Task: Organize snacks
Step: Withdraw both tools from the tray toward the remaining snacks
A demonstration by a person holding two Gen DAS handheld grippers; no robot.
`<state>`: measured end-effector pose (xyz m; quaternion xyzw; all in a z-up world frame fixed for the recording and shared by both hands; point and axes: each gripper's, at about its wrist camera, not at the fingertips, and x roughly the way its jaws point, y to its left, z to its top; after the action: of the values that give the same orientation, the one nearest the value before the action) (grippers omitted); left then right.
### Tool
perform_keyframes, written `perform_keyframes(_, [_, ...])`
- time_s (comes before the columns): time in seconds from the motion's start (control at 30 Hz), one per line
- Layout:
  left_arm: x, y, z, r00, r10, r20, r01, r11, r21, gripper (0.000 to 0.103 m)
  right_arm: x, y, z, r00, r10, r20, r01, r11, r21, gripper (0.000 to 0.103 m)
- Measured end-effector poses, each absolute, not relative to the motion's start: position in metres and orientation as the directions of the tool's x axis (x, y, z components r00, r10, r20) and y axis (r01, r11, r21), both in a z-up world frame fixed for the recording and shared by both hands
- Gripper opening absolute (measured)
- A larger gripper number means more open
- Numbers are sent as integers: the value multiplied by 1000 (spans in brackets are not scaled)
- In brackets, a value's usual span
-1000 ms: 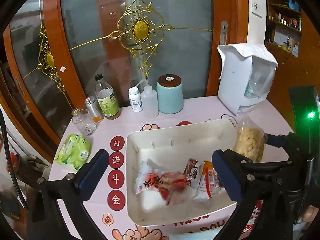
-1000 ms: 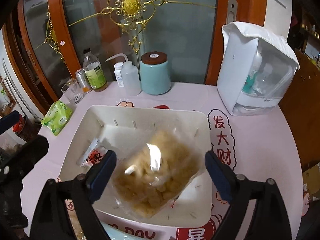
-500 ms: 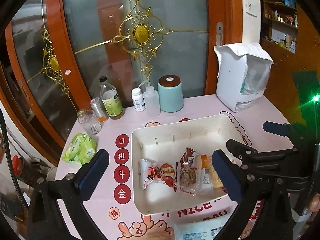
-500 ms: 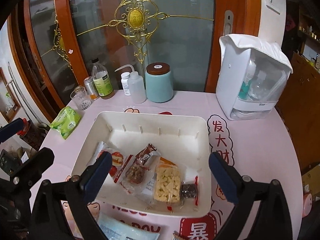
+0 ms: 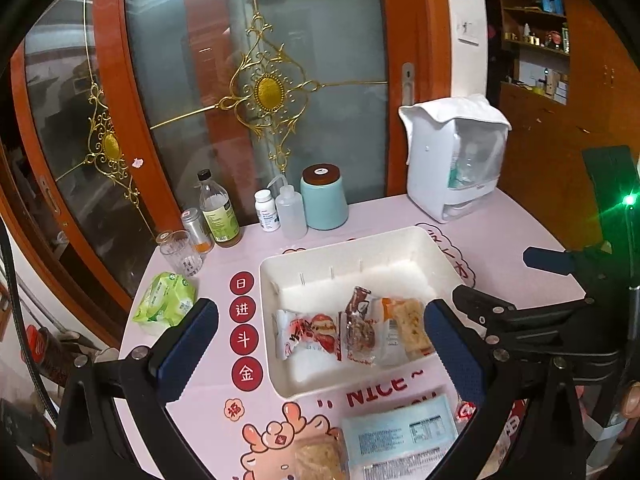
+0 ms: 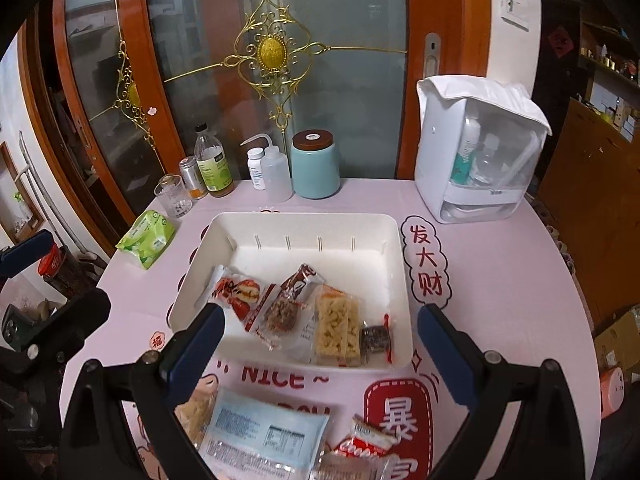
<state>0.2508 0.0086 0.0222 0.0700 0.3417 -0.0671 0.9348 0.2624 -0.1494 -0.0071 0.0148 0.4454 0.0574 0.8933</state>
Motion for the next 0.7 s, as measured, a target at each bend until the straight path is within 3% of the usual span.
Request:
perform_keyframes(0.37, [206, 10, 27, 751, -137, -646, 244, 966, 79, 102, 205, -160, 3, 607, 79, -791, -30, 997, 76, 98])
perform_keyframes(0.7, [171, 4, 2, 704, -209, -679, 355, 931, 81, 102, 150, -181, -26, 552, 27, -833, 43, 997, 61, 98])
